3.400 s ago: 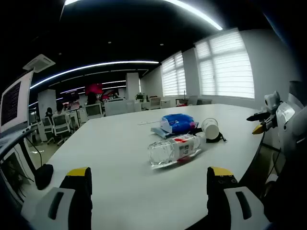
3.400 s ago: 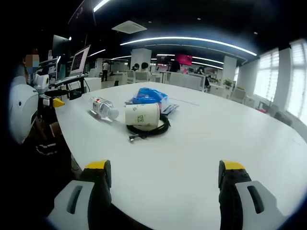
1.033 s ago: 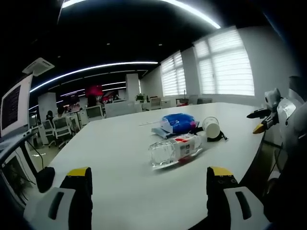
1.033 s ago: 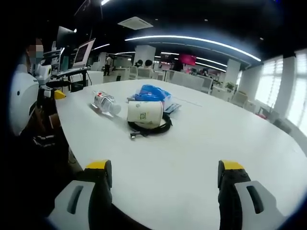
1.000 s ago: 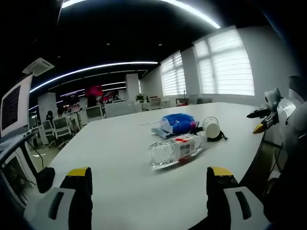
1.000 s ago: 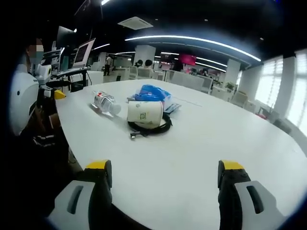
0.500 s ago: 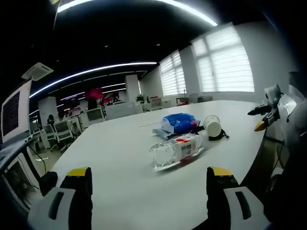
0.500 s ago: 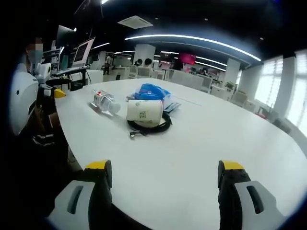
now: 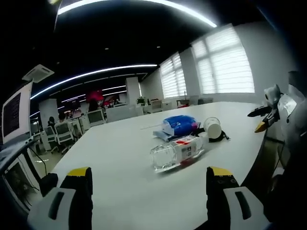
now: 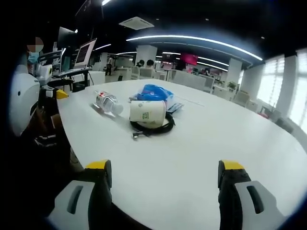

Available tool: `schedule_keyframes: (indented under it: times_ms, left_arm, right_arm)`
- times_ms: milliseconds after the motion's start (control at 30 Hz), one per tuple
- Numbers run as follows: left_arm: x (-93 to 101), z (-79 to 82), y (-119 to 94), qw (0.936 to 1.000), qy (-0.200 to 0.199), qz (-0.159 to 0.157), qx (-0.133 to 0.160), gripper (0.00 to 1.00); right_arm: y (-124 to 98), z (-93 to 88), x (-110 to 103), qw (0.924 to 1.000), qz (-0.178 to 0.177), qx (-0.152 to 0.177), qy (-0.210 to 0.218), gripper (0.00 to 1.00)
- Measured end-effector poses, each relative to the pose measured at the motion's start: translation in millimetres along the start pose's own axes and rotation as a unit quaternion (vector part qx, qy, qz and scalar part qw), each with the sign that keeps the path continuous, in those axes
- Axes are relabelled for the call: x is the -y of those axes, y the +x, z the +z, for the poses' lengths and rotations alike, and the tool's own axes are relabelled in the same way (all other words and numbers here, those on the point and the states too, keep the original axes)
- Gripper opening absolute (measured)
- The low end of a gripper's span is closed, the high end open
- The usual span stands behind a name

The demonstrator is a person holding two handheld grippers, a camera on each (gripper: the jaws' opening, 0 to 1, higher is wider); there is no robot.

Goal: Arrange the tabletop items into an orderly group along one side of the table until the central work area is clear of visible clutter.

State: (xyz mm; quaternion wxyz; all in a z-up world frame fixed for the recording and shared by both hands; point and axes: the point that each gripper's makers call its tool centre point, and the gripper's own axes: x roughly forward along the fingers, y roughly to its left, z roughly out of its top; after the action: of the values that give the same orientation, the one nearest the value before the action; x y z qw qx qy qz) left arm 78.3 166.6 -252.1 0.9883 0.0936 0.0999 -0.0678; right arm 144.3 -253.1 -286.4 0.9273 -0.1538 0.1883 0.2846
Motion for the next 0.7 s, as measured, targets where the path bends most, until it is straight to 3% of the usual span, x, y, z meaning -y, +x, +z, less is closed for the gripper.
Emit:
schedule_keyframes:
  times_ms: [700]
  left_arm:
    - [3.5, 4.2, 3.9, 0.9999, 0.005, -0.006, 0.009, 0.98]
  right_arm:
    - [0.5, 2.2, 0.2, 1.0000, 0.000, 0.004, 0.007, 0.88]
